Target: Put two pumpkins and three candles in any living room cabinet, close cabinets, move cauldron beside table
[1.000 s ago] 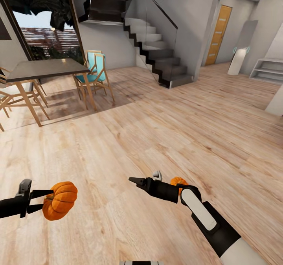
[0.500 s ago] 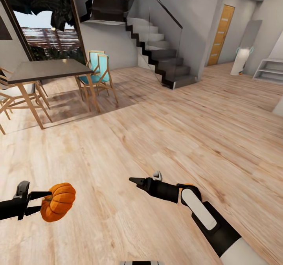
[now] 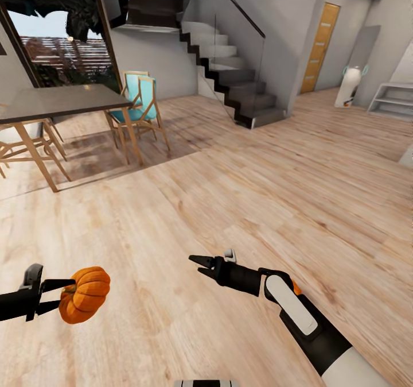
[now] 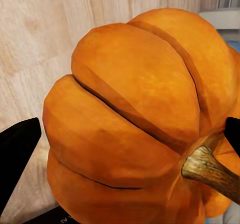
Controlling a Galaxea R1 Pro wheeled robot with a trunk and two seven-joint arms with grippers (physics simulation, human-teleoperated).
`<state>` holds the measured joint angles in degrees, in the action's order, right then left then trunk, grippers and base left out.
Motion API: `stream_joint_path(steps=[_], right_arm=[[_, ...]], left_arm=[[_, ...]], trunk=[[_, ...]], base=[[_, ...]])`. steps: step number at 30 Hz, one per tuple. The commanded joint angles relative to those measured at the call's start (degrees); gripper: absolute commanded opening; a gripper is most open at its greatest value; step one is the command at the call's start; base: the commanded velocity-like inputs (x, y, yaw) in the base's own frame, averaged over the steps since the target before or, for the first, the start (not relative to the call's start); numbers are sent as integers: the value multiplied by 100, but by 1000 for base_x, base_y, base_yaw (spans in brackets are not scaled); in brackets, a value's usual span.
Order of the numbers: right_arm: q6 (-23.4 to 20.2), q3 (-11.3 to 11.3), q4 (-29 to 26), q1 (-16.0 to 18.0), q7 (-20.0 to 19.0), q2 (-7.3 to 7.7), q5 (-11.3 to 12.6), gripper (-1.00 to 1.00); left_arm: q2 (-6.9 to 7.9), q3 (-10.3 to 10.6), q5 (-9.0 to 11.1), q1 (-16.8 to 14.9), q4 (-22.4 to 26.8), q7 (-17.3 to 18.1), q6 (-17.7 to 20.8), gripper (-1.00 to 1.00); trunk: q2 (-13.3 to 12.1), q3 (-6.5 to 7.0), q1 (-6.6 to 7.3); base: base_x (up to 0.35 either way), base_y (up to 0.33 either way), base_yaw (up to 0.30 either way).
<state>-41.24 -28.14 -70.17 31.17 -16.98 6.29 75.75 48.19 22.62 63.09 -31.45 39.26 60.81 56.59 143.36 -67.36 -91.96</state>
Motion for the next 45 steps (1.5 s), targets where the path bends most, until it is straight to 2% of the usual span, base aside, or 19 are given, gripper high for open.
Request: stream_joint_path(steps=[1, 16, 30, 45], right_arm=[[-7, -7, 2, 4, -16, 4, 1, 100], [-6, -7, 82, 3, -33, -1, 1, 100], [-6, -7, 108, 3, -57, 4, 2, 100], [-7, -7, 115, 4, -60, 4, 2, 100]], left_arm=[[6, 32, 31, -10, -6, 19, 27, -100], [4, 32, 39, -10, -6, 11, 12, -100], [6, 32, 36, -10, -6, 11, 10, -100], [6, 32, 28, -10, -6, 17, 10, -100]], trunk=[[2, -14, 0], [2, -156, 0], [2, -288, 0], [2, -418, 0]], base=[[127, 29, -43], [221, -1, -27], [224, -157, -79], [37, -6, -145]])
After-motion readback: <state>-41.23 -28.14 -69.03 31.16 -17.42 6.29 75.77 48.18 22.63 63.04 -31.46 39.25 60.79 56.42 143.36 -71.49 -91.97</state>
